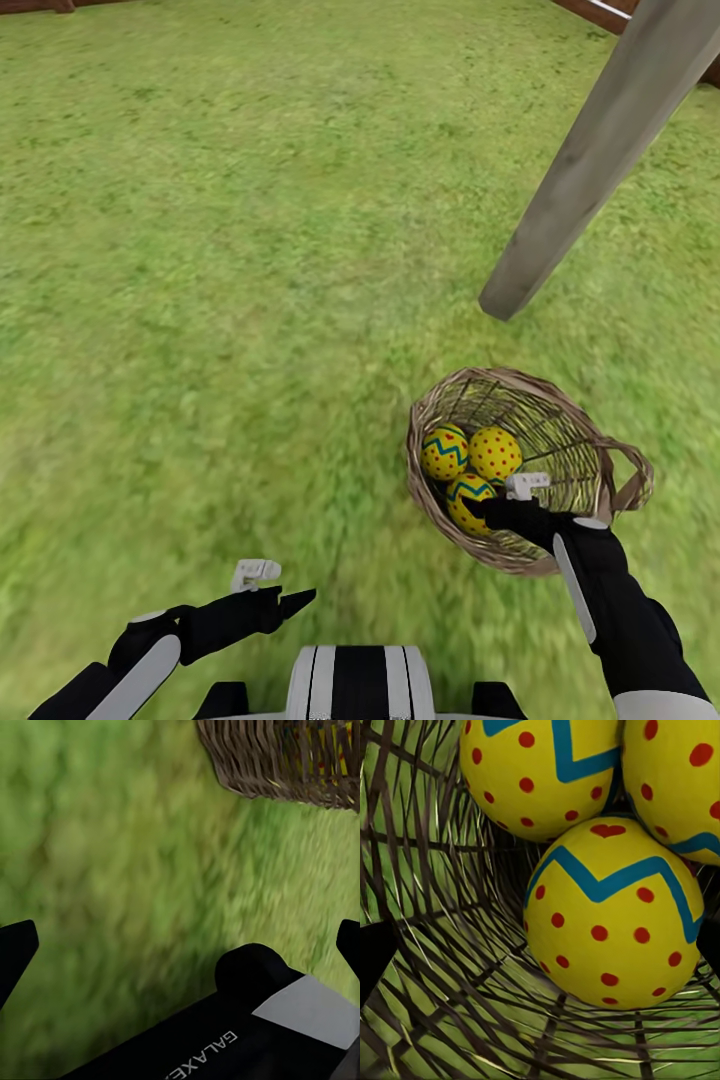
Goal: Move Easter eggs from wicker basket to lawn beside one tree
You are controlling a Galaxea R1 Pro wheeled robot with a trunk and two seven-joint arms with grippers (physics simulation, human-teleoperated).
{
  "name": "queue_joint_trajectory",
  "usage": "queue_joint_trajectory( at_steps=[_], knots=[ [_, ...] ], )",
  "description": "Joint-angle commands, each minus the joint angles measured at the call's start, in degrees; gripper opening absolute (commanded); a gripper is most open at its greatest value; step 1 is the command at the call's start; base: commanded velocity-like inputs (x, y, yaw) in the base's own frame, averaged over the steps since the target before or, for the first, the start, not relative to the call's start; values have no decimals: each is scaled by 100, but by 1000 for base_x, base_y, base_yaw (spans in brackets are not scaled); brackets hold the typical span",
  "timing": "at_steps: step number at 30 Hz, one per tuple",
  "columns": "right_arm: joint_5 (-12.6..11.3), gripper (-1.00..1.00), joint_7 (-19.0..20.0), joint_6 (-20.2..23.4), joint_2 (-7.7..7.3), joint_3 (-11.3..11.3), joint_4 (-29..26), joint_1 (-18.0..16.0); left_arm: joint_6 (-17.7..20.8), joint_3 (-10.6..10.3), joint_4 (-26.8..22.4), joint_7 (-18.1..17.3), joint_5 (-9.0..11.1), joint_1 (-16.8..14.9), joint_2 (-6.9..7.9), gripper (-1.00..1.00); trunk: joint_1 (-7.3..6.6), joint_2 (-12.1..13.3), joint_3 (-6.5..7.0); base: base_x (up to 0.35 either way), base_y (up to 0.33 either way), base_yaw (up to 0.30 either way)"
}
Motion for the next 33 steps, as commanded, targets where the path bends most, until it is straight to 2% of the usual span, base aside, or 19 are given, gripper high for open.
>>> queue_joint_trajectory(
  at_steps=[1,10,14,18,29,33],
  knots=[
    [25,100,35,26,-3,-18,-8,-3,21,-6,-1,1,38,-4,4,100,22,-43,-24,0,0,0],
    [24,100,16,51,-7,-41,-19,-11,15,3,-4,2,38,-4,7,100,44,-83,-62,0,0,0],
    [21,100,-109,64,-7,-41,-13,-14,17,68,-1,-10,38,-4,9,100,44,-83,-71,11,1,0],
    [18,100,-163,91,-4,-41,-11,-18,22,65,0,-12,38,-4,12,100,44,-83,-79,221,72,0],
    [10,100,-175,324,32,-41,-10,-20,15,91,0,-4,38,-4,13,100,44,-83,-84,25,7,0],
    [0,100,-175,389,40,-152,-18,-24,15,91,0,-4,38,-4,13,100,44,-83,-94,0,0,0]
  ],
)
